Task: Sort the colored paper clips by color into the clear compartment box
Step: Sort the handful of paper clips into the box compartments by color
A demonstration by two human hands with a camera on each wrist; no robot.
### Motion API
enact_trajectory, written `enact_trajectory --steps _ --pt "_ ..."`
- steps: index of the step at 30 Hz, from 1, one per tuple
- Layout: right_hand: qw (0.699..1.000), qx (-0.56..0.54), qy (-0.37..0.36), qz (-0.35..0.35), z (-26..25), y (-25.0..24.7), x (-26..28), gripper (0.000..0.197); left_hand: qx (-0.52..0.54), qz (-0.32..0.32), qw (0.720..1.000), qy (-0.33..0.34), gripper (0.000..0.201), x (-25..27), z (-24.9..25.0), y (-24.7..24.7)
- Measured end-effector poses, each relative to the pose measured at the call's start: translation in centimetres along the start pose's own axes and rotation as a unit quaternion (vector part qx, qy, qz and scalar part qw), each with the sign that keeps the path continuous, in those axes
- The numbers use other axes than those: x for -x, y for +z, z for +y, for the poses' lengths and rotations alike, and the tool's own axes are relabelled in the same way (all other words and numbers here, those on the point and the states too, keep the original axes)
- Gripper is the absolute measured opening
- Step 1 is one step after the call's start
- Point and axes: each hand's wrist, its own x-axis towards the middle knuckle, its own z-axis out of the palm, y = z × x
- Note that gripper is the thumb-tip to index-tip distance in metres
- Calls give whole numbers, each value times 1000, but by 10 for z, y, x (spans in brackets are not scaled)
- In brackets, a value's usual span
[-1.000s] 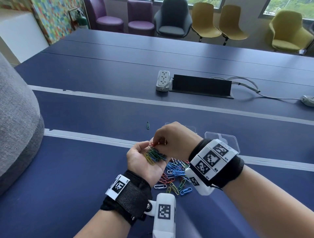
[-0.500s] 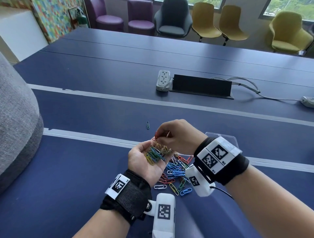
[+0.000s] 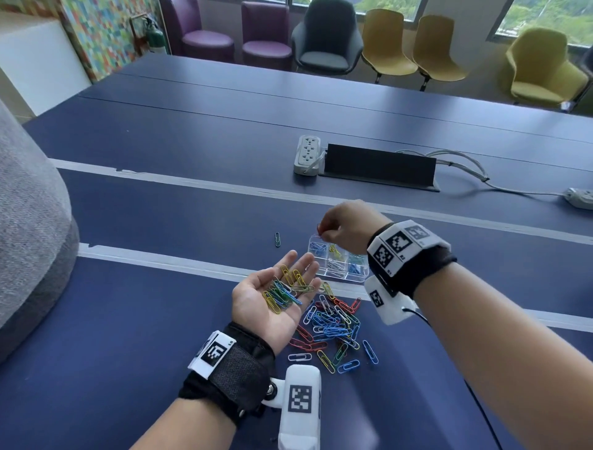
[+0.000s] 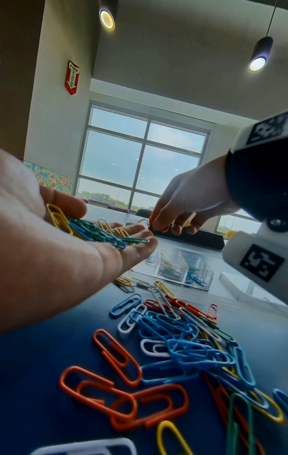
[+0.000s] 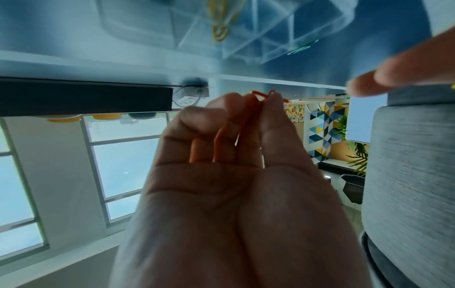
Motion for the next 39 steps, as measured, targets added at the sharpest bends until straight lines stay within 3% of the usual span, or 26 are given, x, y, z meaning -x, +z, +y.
enact_trajectory --steps 8,17,23,26,30,33,39 --pt "996 80 25 -41 -10 24 2 15 10 0 1000 10 45 -2 4 -3" --pt "999 43 11 -27 -5 25 3 17 8 2 1000 11 46 0 2 -3" --pt "997 -37 -55 43 -14 10 24 21 16 -3 1000 12 48 4 2 1" --pt "995 -25 -89 20 -22 7 38 17 20 -9 1000 19 49 5 -1 4" --pt "999 15 -36 -2 -28 17 45 22 13 -13 1000 24 56 4 -6 6" --pt "1000 27 -13 4 -31 22 45 20 26 -15 999 26 48 3 -8 5" --pt "994 -100 -29 16 -35 19 44 9 23 -11 999 26 46 1 -7 2"
